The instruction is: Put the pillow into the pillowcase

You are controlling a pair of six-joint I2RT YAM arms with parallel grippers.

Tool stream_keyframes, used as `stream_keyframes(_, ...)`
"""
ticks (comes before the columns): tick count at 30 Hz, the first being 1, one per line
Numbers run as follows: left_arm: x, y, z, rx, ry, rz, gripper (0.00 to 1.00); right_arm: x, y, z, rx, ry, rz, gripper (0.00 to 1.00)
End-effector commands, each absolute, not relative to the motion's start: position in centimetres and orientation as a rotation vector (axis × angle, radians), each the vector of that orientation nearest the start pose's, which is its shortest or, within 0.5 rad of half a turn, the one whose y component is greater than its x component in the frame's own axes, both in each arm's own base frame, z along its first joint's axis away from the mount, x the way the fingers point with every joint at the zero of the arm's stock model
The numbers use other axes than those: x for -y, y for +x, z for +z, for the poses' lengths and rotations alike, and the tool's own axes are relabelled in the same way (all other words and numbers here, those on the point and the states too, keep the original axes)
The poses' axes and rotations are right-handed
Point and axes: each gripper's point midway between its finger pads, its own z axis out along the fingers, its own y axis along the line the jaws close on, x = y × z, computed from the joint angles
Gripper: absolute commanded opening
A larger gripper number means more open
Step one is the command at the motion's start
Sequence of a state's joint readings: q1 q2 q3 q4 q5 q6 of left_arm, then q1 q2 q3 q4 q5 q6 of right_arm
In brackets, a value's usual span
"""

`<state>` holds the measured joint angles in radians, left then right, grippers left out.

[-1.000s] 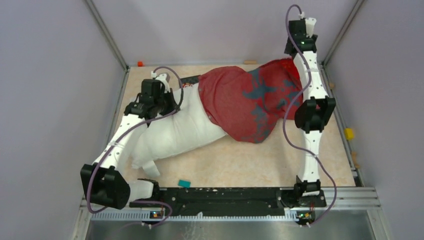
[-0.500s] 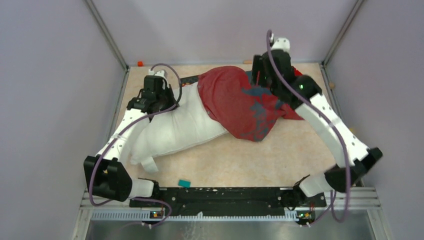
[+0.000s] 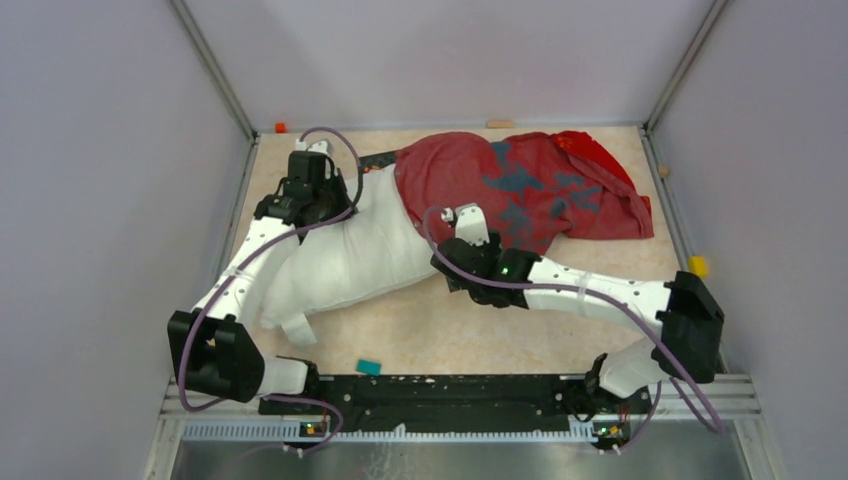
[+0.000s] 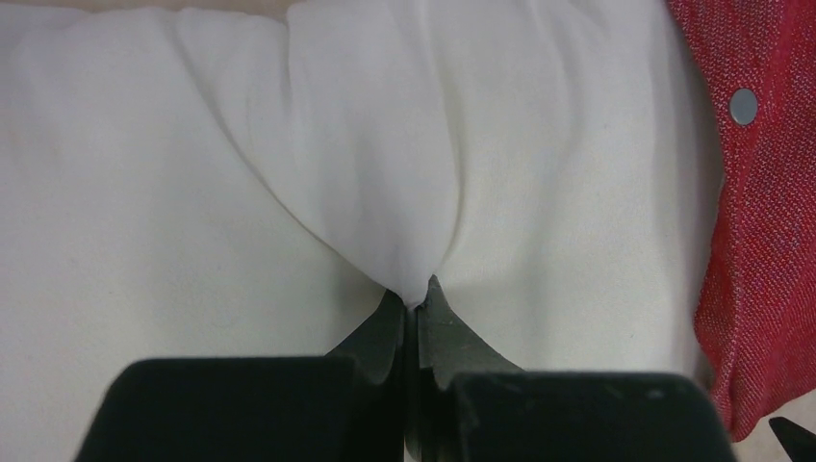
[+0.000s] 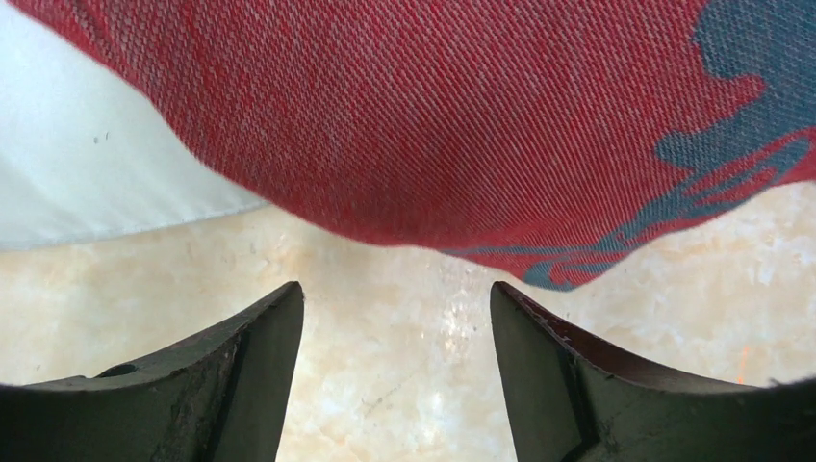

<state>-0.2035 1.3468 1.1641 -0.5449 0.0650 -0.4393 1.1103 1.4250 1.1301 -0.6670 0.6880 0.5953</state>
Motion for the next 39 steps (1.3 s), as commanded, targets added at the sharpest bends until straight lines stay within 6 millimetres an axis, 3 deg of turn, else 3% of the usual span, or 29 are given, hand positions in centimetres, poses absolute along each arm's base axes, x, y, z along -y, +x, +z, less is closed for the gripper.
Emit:
stream_keyframes(1, 10.1, 36.1, 18.8, -2.321, -0.253, -0.384, 0.0, -28.1, 25.7, 17.5, -2.109, -0.187, 0.056, 0.71)
stream_keyframes(8, 10.0, 35.9, 18.5, -2.325, -0.25, -0.376, 0.0, -27.6, 27.5, 16.4, -2.079, -0.173, -0.1, 0.71)
stream_keyframes(11, 10.0, 35.9, 18.5, -2.323, -0.237, -0.371, 0.0, -26.8, 28.3, 17.8, -2.051, -0.147, -0.16, 0.56)
stream_keyframes(12, 9.9, 35.9, 18.5, -2.323, -0.233, -0.37, 0.0, -26.8, 28.4, 18.7, -2.039, -0.144, -0.167, 0.44)
stream_keyframes(14, 10.0, 35.9, 18.6, -2.321, -0.221, -0.369, 0.0, -26.8, 28.5, 21.2, -2.018, -0.157, -0.17, 0.11)
stream_keyframes(15, 10.1, 35.9, 18.5, -2.324, -0.213, -0.376, 0.0, -27.3, 28.4, 22.9, -2.003, -0.185, -0.156, 0.0)
stream_keyframes(20, 11.9, 35.5, 18.3, -2.324, -0.176, -0.408, 0.0, -32.7, 25.7, 33.1, -1.907, -0.352, 0.101, 0.0)
stream_keyframes(21, 12.7, 35.3, 18.4, -2.323, -0.163, -0.416, 0.0, -34.1, 25.0, 34.5, -1.904, -0.391, 0.189, 0.0)
stream_keyframes(23, 14.3, 35.0, 18.9, -2.313, -0.137, -0.423, 0.0, -36.4, 24.0, 35.4, -1.918, -0.476, 0.316, 0.0)
stream_keyframes(25, 15.5, 34.8, 19.9, -2.289, -0.127, -0.427, 0.0, -37.4, 24.4, 34.6, -1.95, -0.52, 0.363, 0.0)
stream_keyframes(28, 16.4, 34.6, 22.2, -2.251, -0.109, -0.458, 0.0, -36.1, 27.5, 32.5, -2.044, -0.479, 0.469, 0.0)
stream_keyframes(31, 16.2, 34.3, 24.5, -2.21, -0.089, -0.45, 0.0, -33.3, 31.5, 30.0, -2.12, -0.396, 0.479, 0.0)
stream_keyframes(34, 16.7, 34.1, 25.6, -2.198, -0.057, -0.483, 0.01, -31.2, 34.6, 26.6, -2.201, -0.351, 0.409, 0.0)
stream_keyframes(37, 16.6, 34.0, 25.6, -2.2, -0.019, -0.466, 0.19, -29.4, 37.2, 22.3, -2.285, -0.291, 0.34, 0.0)
stream_keyframes(39, 16.6, 33.7, 26.0, -2.201, 0.012, -0.46, 0.43, -27.9, 39.0, 19.7, -2.343, -0.232, 0.314, 0.0)
